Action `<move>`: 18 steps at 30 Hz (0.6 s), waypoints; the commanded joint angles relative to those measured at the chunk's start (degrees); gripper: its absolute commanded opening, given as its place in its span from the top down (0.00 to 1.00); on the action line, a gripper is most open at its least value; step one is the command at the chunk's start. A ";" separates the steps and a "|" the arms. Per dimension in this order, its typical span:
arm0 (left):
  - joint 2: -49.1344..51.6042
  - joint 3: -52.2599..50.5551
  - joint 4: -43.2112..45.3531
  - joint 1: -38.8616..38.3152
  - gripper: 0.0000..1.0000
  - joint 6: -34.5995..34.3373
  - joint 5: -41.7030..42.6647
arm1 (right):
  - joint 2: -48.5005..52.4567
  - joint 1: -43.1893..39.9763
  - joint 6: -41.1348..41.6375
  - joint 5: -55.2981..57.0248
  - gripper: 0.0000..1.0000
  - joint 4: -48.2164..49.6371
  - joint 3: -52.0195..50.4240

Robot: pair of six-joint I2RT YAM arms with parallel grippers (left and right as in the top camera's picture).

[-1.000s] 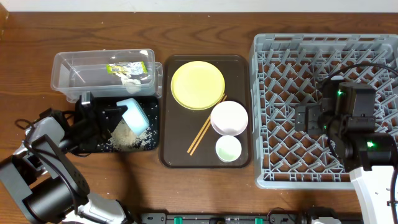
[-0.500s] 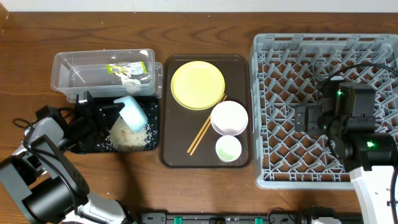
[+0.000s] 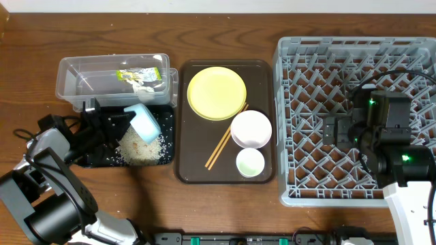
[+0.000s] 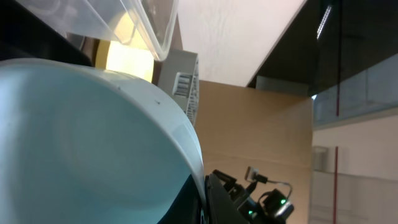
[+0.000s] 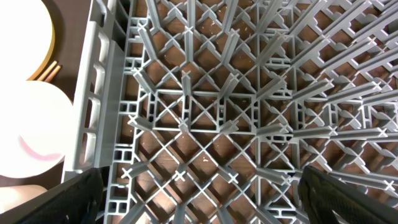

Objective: Sort waste into correct bins and load items into the dishwasher rack
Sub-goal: 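Tip the blue bowl over the black tray to pour out rice, then return the blue bowl to the brown tray with the left gripper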

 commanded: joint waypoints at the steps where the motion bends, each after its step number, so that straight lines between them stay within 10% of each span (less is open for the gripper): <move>1: 0.09 -0.07 2.49 0.70 0.94 -3.91 1.51 | 0.00 0.31 -0.24 0.33 0.01 -0.15 1.11; 12: -6.56 0.28 5.62 -3.02 0.94 -1.29 -0.35 | 0.00 0.31 -0.24 0.35 0.01 -0.17 1.11; 18: -20.90 1.77 5.81 -16.02 0.94 -6.34 -22.12 | 0.00 0.31 -0.24 0.35 0.01 -0.17 1.11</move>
